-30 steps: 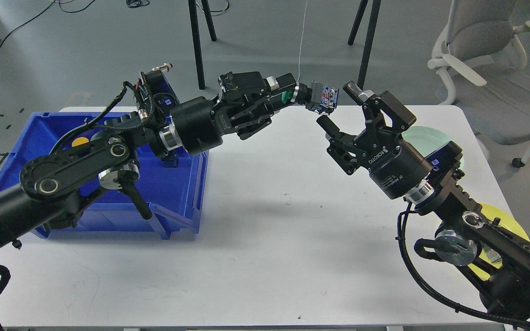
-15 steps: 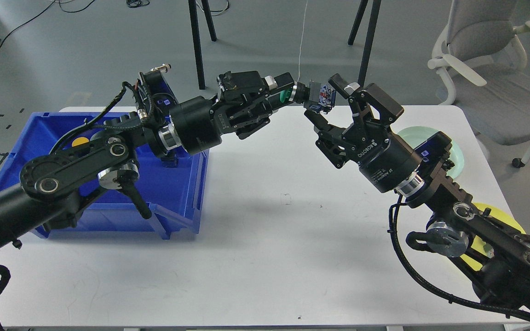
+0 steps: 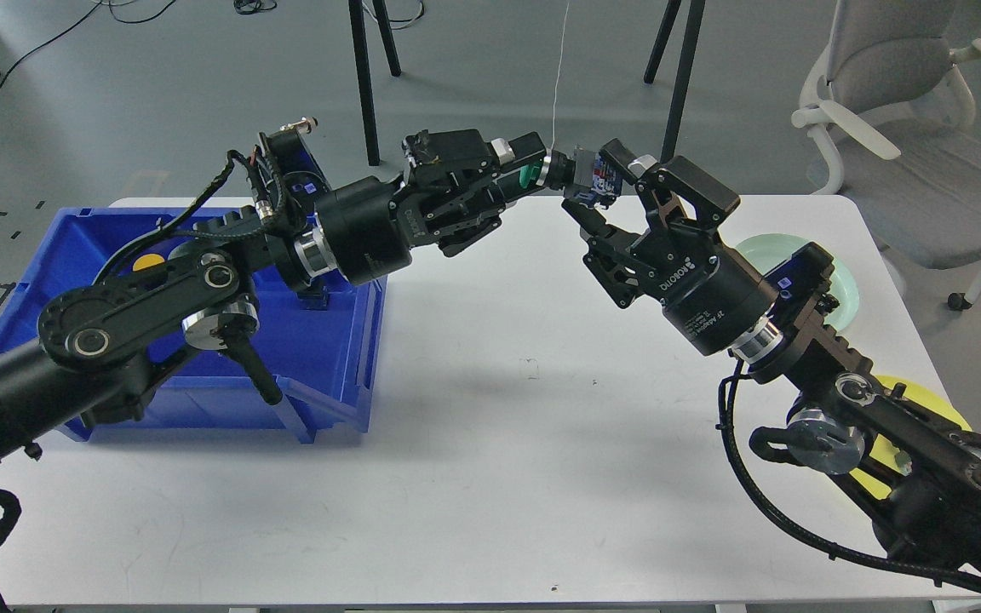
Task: Pass button and place on color plate
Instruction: 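Grasp the green button with the right gripper and release the left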
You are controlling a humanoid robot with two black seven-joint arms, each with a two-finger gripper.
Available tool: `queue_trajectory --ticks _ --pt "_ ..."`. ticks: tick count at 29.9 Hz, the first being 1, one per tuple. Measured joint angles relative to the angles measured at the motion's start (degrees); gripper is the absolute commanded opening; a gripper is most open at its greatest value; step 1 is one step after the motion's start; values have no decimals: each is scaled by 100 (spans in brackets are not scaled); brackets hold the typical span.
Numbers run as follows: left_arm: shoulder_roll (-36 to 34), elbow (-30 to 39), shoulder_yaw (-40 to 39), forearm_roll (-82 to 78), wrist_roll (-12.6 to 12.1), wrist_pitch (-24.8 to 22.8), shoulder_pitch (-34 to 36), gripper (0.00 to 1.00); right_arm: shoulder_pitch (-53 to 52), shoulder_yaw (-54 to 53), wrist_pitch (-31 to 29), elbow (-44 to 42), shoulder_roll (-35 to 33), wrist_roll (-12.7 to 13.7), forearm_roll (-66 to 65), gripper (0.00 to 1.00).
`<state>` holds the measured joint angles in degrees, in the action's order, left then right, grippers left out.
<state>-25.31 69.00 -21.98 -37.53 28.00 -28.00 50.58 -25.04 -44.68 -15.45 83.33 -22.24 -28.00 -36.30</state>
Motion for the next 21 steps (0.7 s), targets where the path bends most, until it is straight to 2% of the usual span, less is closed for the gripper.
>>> queue_trajectory --ticks 5,15,21 --pt "-8 0 0 0 0 0 0 14 -1 -1 2 -1 7 0 0 61" --pt "-9 -9 0 0 0 0 -4 17 -30 18 -2 -1 8 0 1 30" --pt "-15 -6 -4 6 8 0 -4 25 -102 29 -3 -5 -8 4 -10 20"
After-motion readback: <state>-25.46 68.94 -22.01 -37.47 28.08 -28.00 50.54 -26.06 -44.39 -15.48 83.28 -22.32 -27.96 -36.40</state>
